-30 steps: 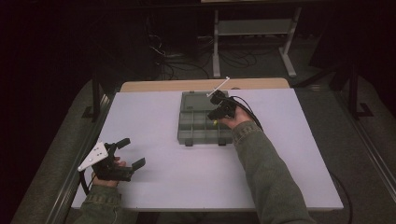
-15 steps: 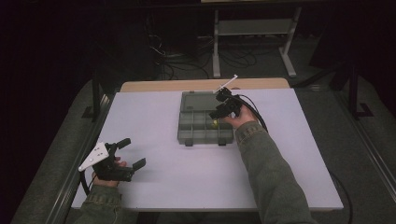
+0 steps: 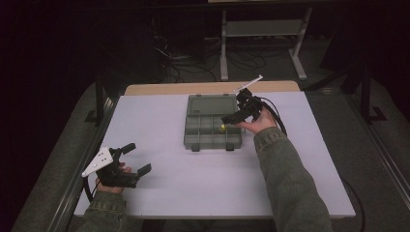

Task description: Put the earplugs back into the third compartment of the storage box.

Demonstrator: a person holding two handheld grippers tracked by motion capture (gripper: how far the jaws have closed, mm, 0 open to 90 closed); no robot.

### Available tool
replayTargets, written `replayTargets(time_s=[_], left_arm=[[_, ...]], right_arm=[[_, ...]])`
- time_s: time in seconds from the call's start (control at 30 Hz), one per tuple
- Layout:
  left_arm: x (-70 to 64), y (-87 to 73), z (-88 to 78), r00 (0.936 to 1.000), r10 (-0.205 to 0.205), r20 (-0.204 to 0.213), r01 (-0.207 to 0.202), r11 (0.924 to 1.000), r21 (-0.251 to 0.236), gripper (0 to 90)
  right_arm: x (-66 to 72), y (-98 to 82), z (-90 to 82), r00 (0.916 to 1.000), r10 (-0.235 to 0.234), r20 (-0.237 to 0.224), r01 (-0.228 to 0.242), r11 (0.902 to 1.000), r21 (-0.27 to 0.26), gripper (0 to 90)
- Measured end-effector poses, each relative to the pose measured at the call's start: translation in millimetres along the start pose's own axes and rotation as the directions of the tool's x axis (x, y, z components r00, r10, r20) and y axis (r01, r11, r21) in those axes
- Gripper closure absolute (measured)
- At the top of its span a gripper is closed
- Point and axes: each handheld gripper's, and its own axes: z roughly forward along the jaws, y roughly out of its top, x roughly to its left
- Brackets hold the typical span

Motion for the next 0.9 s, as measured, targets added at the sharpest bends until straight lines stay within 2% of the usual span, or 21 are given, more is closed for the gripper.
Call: replayTargets(time_s=[0.5,0.63,0.9], left_arm=[[0.3,0.4,4.9,0.9999,0.002,0.011,-0.002,1.0,0.005,0.0],[0.0,0.4,4.2,1.0,0.003,0.009,-0.003,1.0,0.007,0.0],[-0.2,0.4,3.2,1.0,0.007,0.006,-0.007,0.9999,0.011,0.0]], right_arm=[[-2.1,-32.8,-36.2,0.9997,0.022,0.013,-0.02,0.9936,-0.112,0.0],[-0.8,-41.5,-44.7,0.9995,0.022,0.024,-0.019,0.993,-0.116,0.0],[4.0,-56.4,-61.3,0.9988,0.025,0.042,-0.018,0.9867,-0.162,0.0]])
